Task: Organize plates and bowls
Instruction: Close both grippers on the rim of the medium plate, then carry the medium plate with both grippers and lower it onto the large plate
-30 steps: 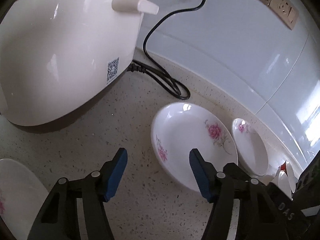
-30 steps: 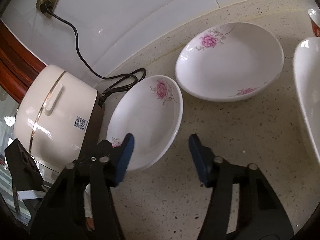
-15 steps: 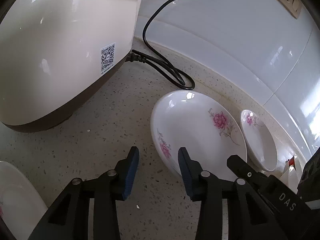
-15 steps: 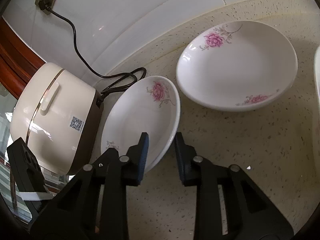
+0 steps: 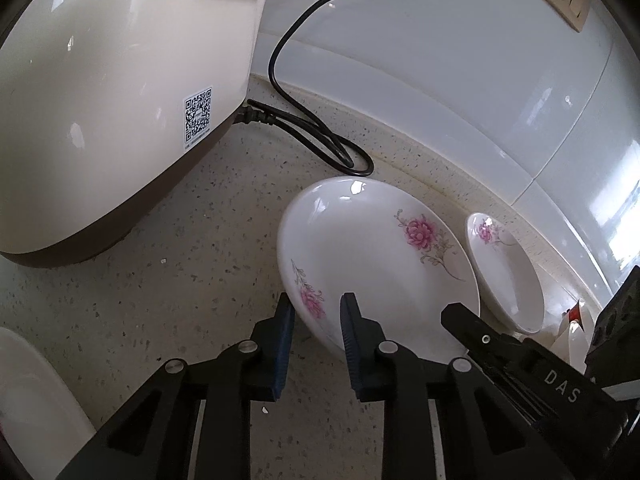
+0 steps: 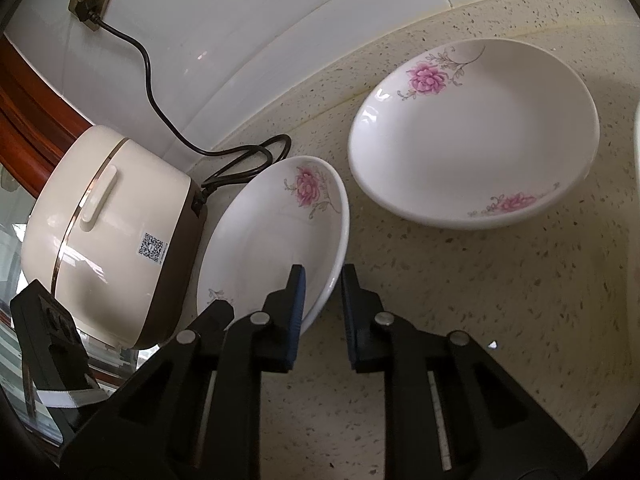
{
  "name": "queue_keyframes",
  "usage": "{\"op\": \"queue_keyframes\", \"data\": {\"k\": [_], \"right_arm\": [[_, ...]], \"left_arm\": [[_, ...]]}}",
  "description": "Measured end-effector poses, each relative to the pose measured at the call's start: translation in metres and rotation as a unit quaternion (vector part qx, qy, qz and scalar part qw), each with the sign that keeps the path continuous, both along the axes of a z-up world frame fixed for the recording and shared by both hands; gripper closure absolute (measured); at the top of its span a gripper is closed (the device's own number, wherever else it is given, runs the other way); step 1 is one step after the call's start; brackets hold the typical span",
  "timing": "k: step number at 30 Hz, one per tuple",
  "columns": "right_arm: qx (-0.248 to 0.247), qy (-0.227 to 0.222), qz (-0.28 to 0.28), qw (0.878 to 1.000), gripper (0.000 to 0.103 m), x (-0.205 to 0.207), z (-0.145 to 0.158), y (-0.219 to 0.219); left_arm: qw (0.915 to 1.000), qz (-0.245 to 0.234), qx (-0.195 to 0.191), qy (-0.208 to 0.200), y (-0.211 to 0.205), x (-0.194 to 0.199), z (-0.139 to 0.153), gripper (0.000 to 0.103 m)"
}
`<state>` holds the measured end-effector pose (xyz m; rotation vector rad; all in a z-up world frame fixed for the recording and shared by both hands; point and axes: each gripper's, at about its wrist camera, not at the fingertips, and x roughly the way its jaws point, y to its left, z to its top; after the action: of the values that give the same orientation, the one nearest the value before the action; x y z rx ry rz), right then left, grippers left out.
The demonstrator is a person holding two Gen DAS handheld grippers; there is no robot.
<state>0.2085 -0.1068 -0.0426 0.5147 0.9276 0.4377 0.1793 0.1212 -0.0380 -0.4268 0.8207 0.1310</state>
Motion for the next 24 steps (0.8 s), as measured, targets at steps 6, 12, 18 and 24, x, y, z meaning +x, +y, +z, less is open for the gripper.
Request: {"op": "queue_keyframes", "data": {"k": [6, 12, 18, 24], "right_arm": [[-0.004, 0.0, 0.001, 1.0, 0.082, 0.0, 0.0, 0.006], [0.0, 0.0, 0.005, 1.0, 0.082, 0.0, 0.002, 0.006], [-0.001, -0.021, 0.014, 1.0, 0.082, -0.009, 0.014, 0.009], [0.005, -0.043, 0.03, 0.999, 0.081, -0.024, 0.026, 0.011]], "left_arm": [[1.0, -0.002, -0.004, -0.001, 0.0, -0.003, 0.001, 0.079], [0.9998, -0.001, -0.009, -0.017, 0.002, -0.01, 0.008, 0.079], [0.9994, 0.006, -0.008, -0.032, 0.005, -0.021, 0.018, 0.08], [0.9987, 0.017, -0.008, -0.047, 0.01, -0.04, 0.028, 0.081]]}}
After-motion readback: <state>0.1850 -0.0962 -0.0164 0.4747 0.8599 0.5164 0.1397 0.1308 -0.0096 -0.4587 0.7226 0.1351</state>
